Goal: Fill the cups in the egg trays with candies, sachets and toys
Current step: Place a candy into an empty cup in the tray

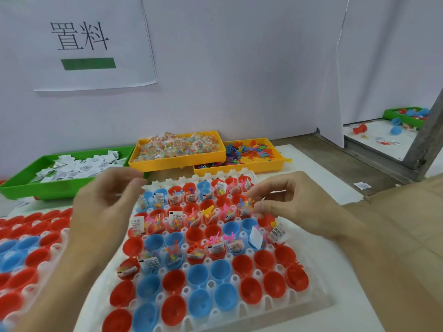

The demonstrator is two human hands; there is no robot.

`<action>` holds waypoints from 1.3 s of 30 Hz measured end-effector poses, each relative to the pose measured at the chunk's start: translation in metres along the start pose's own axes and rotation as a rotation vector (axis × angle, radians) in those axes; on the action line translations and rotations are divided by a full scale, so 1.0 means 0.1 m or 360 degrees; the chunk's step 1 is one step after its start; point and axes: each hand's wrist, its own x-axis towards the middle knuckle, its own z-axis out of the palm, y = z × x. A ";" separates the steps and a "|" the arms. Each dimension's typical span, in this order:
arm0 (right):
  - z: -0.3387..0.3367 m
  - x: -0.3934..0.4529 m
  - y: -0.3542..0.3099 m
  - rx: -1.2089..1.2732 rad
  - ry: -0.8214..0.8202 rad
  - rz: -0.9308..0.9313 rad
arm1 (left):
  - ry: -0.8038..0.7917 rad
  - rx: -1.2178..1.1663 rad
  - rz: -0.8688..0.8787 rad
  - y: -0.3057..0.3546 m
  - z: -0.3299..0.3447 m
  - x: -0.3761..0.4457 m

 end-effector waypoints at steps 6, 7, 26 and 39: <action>0.14 -0.01 -0.07 0.0116 -0.0109 -0.0028 | -0.0809 0.0173 0.0038 0.51 0.61 -0.21; 0.16 0.00 -0.08 0.0108 -0.0123 -0.0027 | -0.0831 0.0152 0.0011 0.51 0.66 -0.23; 0.40 0.01 -0.12 0.0137 0.0050 -0.0120 | -0.0661 -0.0632 -0.0275 0.37 0.63 -0.39; 0.40 0.00 -0.17 0.0276 0.0132 -0.0171 | -0.0519 -0.0805 -0.0204 0.38 0.64 -0.41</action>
